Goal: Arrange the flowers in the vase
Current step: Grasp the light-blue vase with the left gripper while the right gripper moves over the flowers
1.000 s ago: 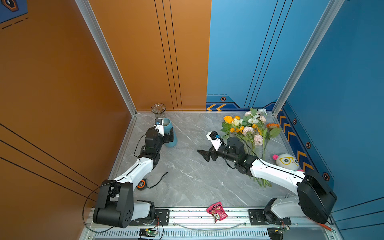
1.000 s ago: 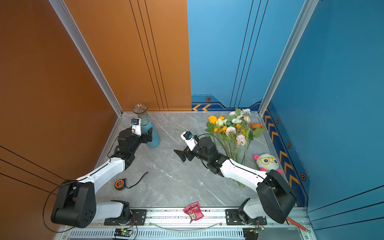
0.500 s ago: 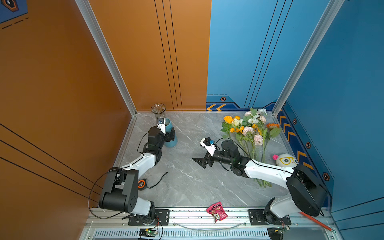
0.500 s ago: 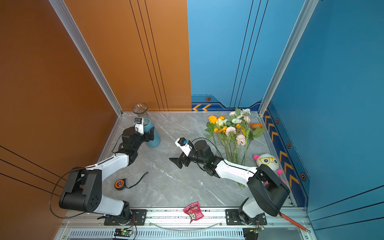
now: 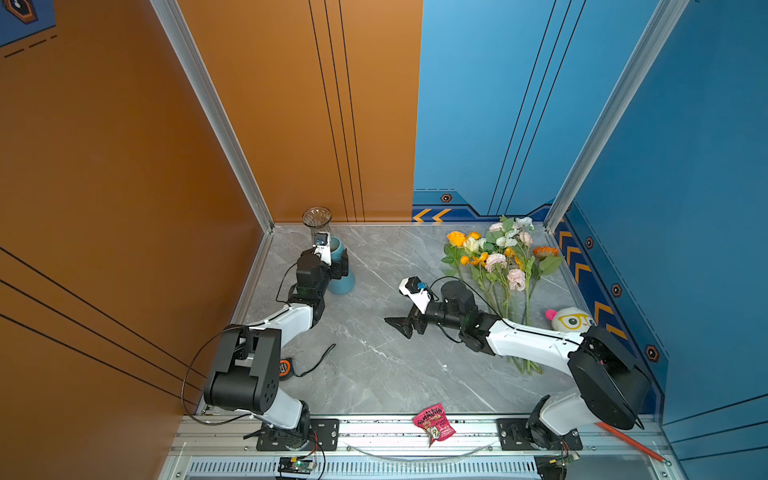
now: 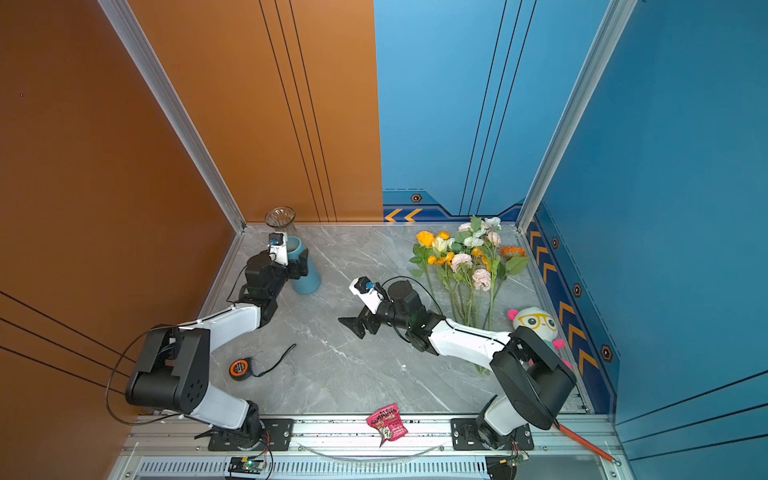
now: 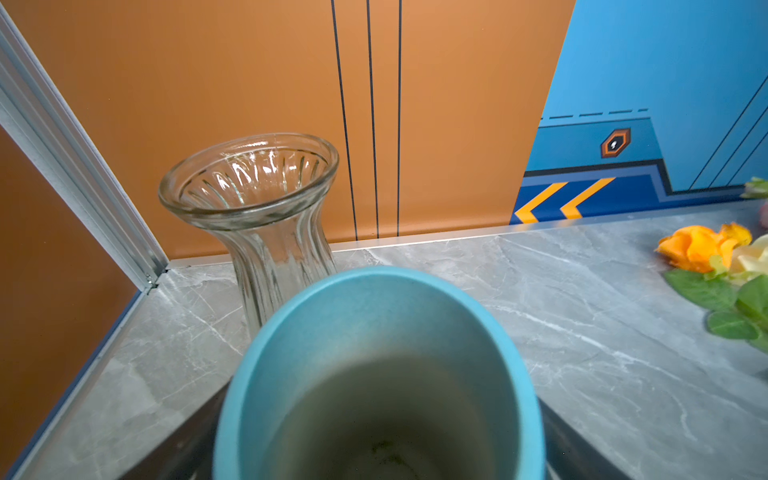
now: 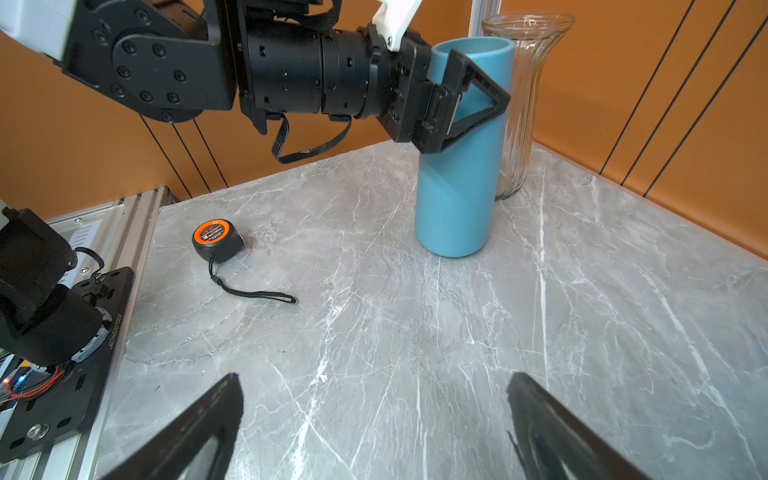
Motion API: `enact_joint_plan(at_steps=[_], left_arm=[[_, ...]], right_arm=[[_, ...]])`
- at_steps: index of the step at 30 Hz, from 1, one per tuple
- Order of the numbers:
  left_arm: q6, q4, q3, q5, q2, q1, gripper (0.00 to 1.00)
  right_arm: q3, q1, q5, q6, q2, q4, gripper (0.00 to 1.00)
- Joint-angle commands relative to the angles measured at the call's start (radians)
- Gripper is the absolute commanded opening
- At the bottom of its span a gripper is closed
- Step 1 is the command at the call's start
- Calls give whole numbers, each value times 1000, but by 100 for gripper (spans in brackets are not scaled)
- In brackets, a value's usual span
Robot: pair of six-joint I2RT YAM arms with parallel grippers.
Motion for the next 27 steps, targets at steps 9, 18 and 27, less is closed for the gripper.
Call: enact_joint_plan(at_steps=[9,18,27], left_arm=[[-57,54,-37,133,-52,11,45],[-88,91,-47,163,-144,-8,28],[-152,90,6,194,-208,-114,23]], right_arm=[[-14,-8,-17,-11,-26,10,100],[-77,-51,124,46,-133,-41,100],[-257,-95,451,176,-490,-322,100]])
